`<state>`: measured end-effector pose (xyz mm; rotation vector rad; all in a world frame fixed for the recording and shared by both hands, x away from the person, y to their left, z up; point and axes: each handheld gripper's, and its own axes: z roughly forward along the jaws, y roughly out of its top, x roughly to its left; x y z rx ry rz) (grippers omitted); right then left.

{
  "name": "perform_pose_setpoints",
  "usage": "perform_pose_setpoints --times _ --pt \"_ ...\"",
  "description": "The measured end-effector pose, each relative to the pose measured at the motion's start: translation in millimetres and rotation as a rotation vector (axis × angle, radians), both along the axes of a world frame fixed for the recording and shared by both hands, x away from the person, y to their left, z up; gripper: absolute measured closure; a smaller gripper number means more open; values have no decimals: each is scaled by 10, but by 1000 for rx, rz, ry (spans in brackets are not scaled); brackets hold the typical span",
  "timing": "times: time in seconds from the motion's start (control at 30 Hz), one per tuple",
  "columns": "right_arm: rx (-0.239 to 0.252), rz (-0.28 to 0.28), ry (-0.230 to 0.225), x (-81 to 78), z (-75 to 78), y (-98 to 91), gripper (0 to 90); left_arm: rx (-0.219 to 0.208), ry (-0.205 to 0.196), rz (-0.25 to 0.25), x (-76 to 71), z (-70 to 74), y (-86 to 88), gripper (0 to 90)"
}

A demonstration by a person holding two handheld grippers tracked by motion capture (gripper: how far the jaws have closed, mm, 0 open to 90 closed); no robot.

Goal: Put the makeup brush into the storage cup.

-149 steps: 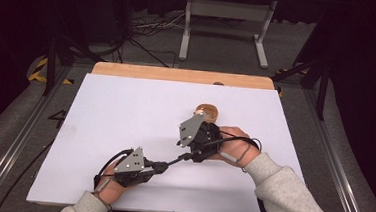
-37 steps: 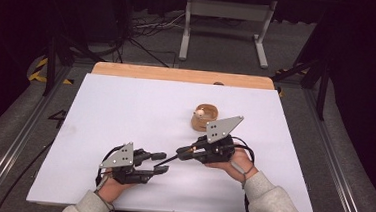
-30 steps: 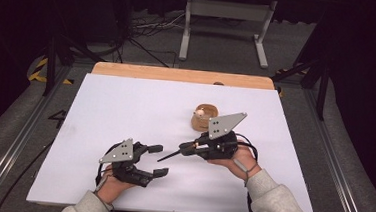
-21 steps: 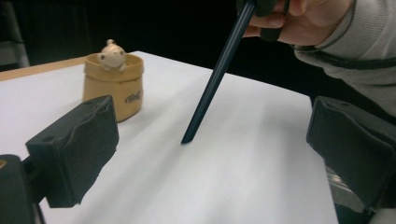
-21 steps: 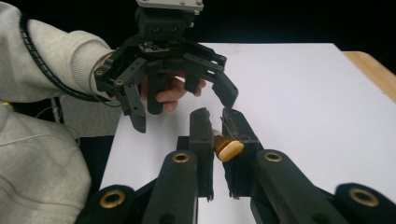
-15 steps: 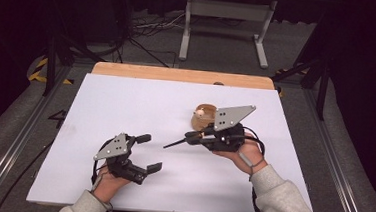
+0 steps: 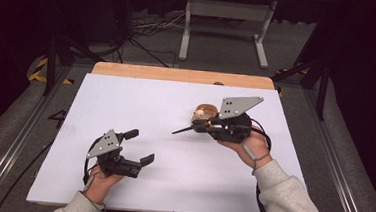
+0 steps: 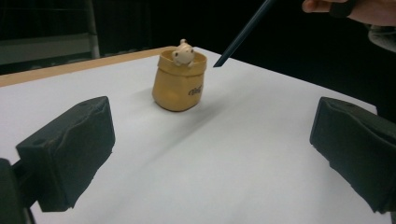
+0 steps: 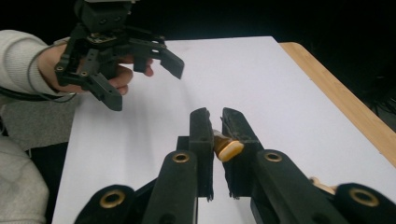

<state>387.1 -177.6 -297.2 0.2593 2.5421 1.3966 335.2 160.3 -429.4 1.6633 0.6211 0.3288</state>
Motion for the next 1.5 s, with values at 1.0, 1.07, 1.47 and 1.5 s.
perform_pose_setpoints --times 1.0,1.07,1.47,1.5 --pt "4 -292 47 222 171 -204 831 91 -4 162 30 -30 134 12" --pt "7 -299 50 234 168 -215 831 92 -3 164 32 -28 141 12" --pt "33 -438 66 344 144 -339 831 76 6 181 42 -25 176 12" --pt "35 -445 67 349 144 -346 831 75 6 182 42 -27 176 12"
